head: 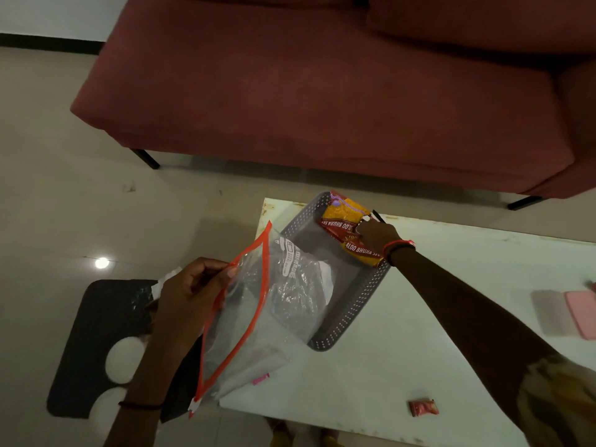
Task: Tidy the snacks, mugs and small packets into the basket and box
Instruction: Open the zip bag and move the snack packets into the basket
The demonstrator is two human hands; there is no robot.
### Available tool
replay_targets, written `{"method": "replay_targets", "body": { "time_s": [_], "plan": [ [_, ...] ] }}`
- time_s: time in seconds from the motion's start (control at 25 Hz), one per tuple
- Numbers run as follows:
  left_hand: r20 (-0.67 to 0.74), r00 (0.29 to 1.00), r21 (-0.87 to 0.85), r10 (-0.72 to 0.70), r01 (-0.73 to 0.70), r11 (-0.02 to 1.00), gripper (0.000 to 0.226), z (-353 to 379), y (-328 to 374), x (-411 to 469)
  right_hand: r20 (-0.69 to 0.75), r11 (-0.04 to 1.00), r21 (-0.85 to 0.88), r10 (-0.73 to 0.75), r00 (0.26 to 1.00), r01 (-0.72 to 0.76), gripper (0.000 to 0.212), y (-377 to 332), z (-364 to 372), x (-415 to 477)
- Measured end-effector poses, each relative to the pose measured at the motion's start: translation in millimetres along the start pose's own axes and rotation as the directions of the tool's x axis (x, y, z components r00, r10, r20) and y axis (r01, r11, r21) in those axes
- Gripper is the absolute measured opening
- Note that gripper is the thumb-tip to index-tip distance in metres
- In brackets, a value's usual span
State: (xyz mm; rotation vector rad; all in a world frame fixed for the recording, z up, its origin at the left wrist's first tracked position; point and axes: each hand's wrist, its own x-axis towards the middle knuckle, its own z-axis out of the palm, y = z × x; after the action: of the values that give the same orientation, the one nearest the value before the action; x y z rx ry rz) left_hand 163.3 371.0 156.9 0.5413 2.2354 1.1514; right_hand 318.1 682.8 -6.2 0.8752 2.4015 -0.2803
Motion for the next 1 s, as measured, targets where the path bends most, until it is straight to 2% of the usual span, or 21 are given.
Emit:
{"method": "replay_targets", "body": {
  "time_s": [0.2,0.32,0.44,0.52,0.6,0.68,0.72,0.76,0.84,0.92,0.96,1.0],
  "plan": [
    [0.008,1.0,-0.007,-0.006,0.006,1.0,0.011,2.1,-1.9,1.4,-0.103,0.999,0.013,0.044,0.994,-0.042,0.046,-1.6,10.7,5.9],
    [0.011,1.0,0.004,-0.003,0.003,1.0,0.01,5.0,-0.5,1.1,-0.132,0.998,0.032,0.064,0.989,-0.06,0.042,-3.7,8.6,5.7],
    [0.025,1.0,-0.003,0.007,-0.007,1.0,0.011,7.5,0.5,-0.6,-0.202,0.984,0.141,0.133,0.97,-0.106,0.037,-5.2,-0.8,-5.0],
    [0.04,0.999,-0.035,0.016,-0.014,0.999,0.011,9.5,3.0,-3.0,-0.241,0.97,0.226,0.14,0.96,-0.085,0.041,-7.2,-4.9,-24.6],
    [0.042,0.999,-0.051,0.033,-0.031,0.998,0.011,11.6,6.4,-4.6,-0.162,0.941,0.336,0.004,0.987,0.051,0.063,-11.7,-8.0,-52.2],
    [0.052,0.998,-0.07,0.042,-0.038,0.997,0.012,14.6,10.7,-8.1,-0.079,0.837,0.5,-0.211,0.974,0.222,0.105,-24.3,-10.9,-88.6],
    [0.065,0.997,-0.086,0.044,-0.039,0.996,0.012,17.1,12.8,-10.4,-0.106,0.774,0.561,-0.285,0.953,0.294,0.12,-33.9,-10.8,-107.0],
    [0.083,0.995,-0.102,0.046,-0.037,0.994,0.012,20.2,16.2,-14.0,-0.158,0.727,0.59,-0.322,0.934,0.351,0.126,-44.1,-10.4,-123.3],
    [0.123,0.992,-0.125,0.039,-0.024,0.992,0.013,27.3,20.6,-20.2,-0.212,0.708,0.598,-0.311,0.927,0.375,0.122,-67.6,-5.2,-141.7],
    [0.135,0.988,-0.089,0.073,-0.061,0.994,0.013,33.4,29.6,-30.6,-0.171,0.699,0.664,-0.202,0.964,0.264,0.099,-81.9,-5.2,-156.7],
    [0.128,0.987,-0.062,0.101,-0.094,0.994,0.013,34.9,32.4,-35.2,-0.141,0.625,0.758,-0.123,0.982,0.187,0.079,-83.9,-7.8,-163.3],
    [0.111,0.986,-0.046,0.128,-0.123,0.991,0.014,35.5,35.9,-40.9,-0.118,0.489,0.864,-0.037,0.992,0.121,0.057,-81.1,-10.4,-170.9]
  ]
}}
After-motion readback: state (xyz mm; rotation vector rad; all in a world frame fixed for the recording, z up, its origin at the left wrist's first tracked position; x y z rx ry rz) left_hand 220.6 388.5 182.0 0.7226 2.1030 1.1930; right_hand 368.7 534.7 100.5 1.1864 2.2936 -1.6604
